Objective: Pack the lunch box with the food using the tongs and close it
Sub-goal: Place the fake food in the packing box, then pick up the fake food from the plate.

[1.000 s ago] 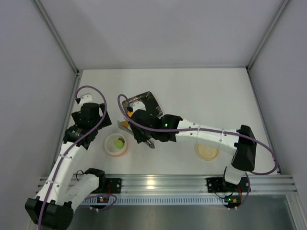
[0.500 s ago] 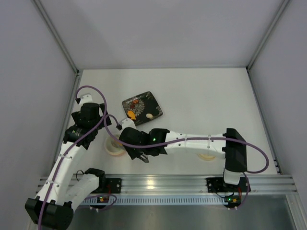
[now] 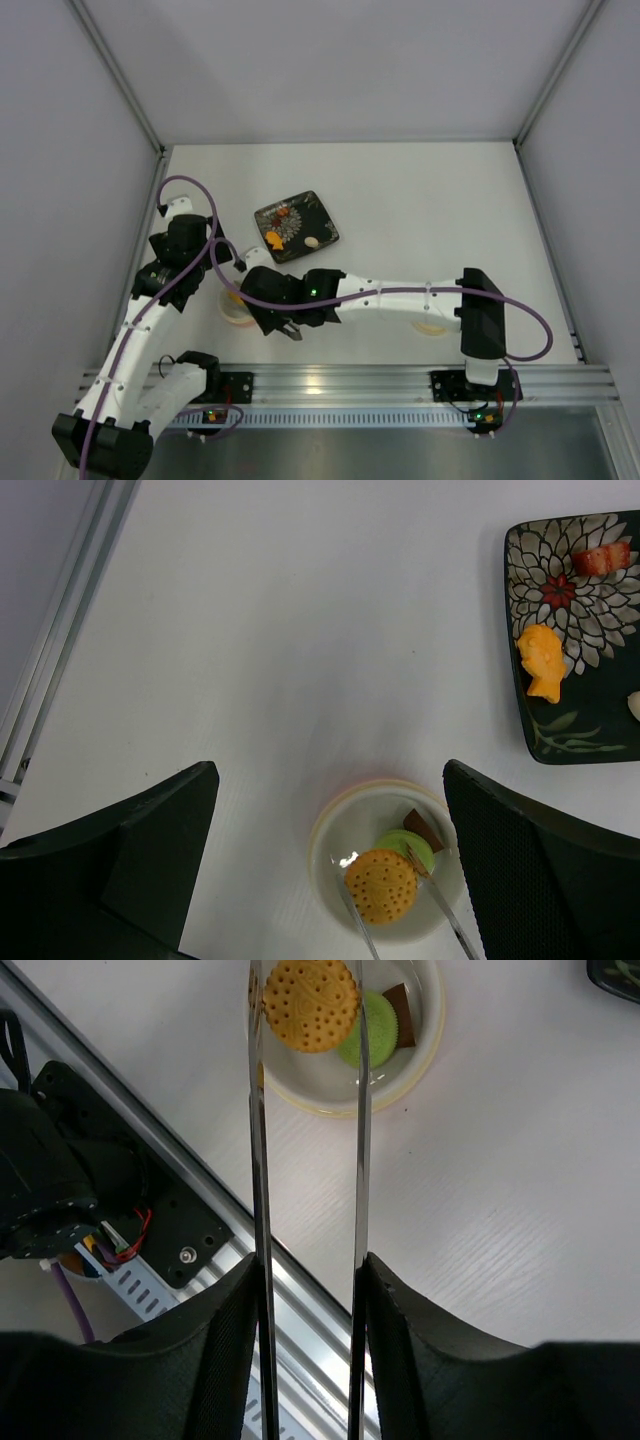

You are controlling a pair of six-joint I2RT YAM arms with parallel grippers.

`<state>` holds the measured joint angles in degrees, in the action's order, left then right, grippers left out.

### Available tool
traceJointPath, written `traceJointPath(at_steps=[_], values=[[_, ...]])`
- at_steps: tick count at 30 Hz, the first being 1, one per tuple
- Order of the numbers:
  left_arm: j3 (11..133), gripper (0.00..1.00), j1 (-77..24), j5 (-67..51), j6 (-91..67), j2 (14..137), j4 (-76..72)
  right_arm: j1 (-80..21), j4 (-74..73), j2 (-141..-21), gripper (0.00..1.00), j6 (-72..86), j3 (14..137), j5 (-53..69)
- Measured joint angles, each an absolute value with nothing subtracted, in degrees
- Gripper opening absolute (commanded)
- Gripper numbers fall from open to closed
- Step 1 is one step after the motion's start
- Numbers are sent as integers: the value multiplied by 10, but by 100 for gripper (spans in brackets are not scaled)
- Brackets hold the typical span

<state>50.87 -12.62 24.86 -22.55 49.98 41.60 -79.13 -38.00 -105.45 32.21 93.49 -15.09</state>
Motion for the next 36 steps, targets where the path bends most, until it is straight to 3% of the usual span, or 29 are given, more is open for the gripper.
traceJointPath(at_steps=[23, 36], values=[[509, 99, -126, 249, -225, 500, 416, -790, -378, -1059, 47, 322, 936, -168], [509, 99, -126, 249, -225, 500, 416, -651, -376, -887, 47, 322, 787, -204]])
